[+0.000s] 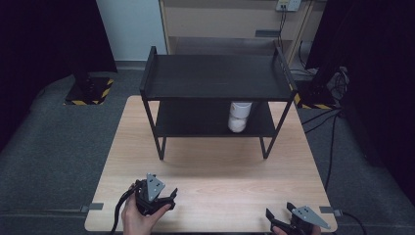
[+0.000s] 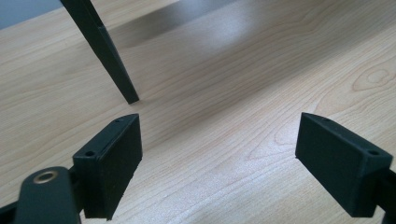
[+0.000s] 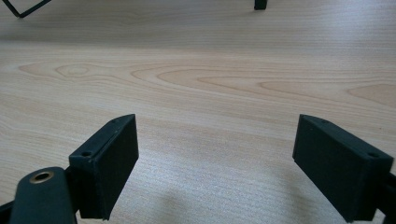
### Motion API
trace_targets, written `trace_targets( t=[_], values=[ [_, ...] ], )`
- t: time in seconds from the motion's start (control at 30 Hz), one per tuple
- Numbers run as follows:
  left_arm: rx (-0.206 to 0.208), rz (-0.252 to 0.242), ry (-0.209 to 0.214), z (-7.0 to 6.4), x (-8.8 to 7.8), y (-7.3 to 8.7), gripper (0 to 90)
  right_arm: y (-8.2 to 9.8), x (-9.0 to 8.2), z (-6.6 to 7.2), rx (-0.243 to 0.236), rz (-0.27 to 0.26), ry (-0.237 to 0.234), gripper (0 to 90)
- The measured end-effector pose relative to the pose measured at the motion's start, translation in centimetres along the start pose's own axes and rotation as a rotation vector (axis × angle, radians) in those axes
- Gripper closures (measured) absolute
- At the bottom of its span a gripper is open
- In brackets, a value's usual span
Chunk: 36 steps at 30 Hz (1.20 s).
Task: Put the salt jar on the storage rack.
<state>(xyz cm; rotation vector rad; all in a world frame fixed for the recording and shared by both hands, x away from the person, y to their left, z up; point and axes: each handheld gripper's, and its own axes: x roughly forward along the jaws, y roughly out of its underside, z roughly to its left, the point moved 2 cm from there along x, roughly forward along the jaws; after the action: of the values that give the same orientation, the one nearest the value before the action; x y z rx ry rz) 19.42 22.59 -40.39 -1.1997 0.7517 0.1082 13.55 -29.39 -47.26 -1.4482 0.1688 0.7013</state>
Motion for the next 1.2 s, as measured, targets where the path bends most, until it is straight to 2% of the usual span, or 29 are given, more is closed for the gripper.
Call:
trace_targets(
  t=[0.83,1.2],
  values=[
    [0.004,0.001,-0.002,-0.13,0.05,-0.21,13.7,-0.01,-0.09,-0.06,-0.001,-0.003,0.002,14.6],
    [-0.018,-0.001,0.011,0.29,-0.01,-0.61,13.4,-0.02,-0.19,-0.02,0.010,-0.007,0.002,13.9]
  ],
)
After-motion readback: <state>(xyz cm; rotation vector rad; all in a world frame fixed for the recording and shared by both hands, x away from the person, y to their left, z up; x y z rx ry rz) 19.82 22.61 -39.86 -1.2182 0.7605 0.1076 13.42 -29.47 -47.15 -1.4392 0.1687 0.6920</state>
